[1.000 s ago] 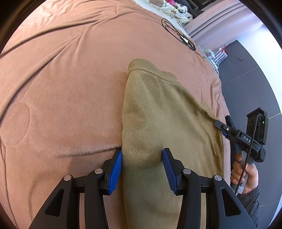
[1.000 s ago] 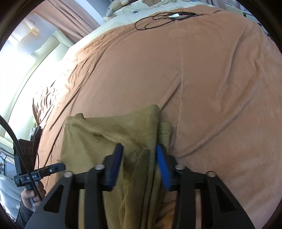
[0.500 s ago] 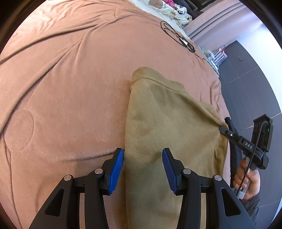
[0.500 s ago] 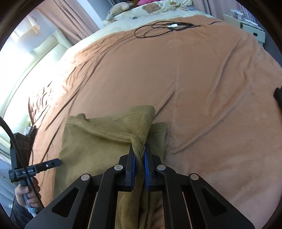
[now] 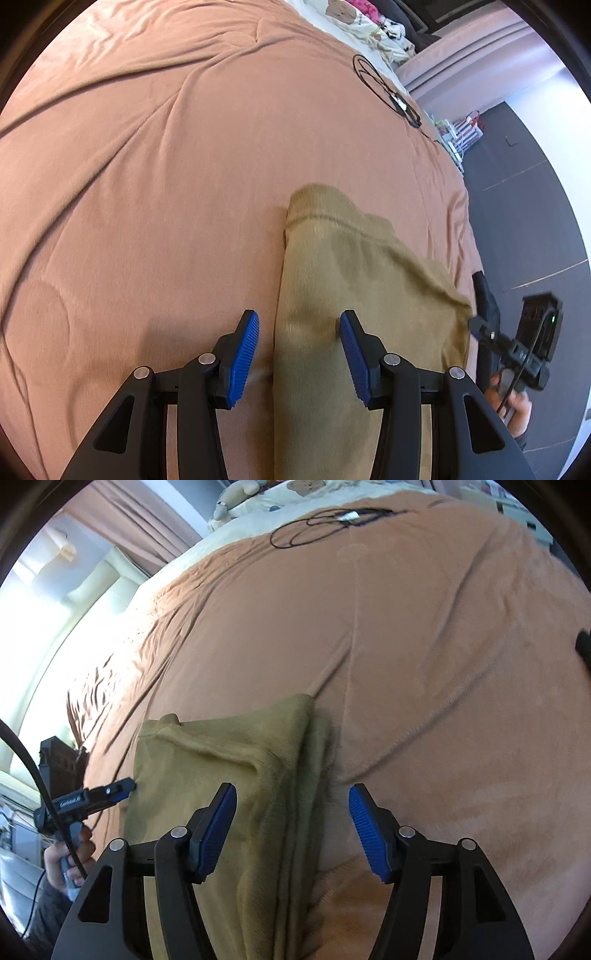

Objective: Fold small clothes
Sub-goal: 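Move both open grippers to the end of the khaki shirt strip, then close both grippers on the end of the khaki shirt strip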

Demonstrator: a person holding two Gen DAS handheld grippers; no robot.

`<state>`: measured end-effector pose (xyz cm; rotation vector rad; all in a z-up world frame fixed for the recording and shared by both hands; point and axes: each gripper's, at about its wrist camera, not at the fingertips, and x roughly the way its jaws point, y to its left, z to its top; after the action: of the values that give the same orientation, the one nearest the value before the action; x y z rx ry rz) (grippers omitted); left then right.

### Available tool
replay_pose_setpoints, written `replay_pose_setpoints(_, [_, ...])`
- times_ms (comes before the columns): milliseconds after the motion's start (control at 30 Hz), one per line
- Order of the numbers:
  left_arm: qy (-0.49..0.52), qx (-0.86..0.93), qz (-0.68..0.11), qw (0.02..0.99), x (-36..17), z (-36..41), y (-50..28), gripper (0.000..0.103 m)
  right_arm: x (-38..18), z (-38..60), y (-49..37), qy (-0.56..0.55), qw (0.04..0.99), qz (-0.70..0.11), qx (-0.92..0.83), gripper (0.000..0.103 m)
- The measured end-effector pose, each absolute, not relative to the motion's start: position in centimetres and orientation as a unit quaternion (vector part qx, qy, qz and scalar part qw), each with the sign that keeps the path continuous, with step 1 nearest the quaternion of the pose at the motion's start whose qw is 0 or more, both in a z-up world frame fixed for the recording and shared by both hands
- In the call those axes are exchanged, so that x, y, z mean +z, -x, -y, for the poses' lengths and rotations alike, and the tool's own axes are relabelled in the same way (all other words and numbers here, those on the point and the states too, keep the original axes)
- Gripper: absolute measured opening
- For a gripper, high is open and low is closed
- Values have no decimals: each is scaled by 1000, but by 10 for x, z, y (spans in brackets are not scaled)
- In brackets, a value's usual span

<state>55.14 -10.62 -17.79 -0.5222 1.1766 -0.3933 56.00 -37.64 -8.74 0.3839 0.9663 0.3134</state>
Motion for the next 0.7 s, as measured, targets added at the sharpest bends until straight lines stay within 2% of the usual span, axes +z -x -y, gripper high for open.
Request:
replay_pose_setpoints(233, [255, -187, -528, 788, -168, 105, -575, 48, -103, 386, -563, -213, 827, -483, 192, 62])
replay_pose_setpoints(300, [262, -183, -532, 784, -171, 105, -583, 44, -103, 387, -567, -216, 823, -485, 202, 61])
replay_pose_setpoints(333, [269, -181, -536, 779, -174, 104, -587, 37, -104, 389, -568, -216, 821, -487, 204, 61])
replay_pose_setpoints(367, [274, -176, -540, 776, -177, 103, -591, 34, -105, 391, -572, -216, 820, -489, 206, 61])
replay_pose_setpoints(433, [276, -161, -546, 774, -184, 104, -598, 33, -109, 392, -578, -213, 816, -496, 207, 52])
replay_pose_setpoints(533, [278, -153, -553, 770, -193, 107, -602, 29, -113, 400, -583, -222, 813, -496, 208, 44])
replay_pose_setpoints(700, [276, -151, -551, 773, -196, 110, -603, 29, -119, 414, -585, -254, 805, -491, 216, 43])
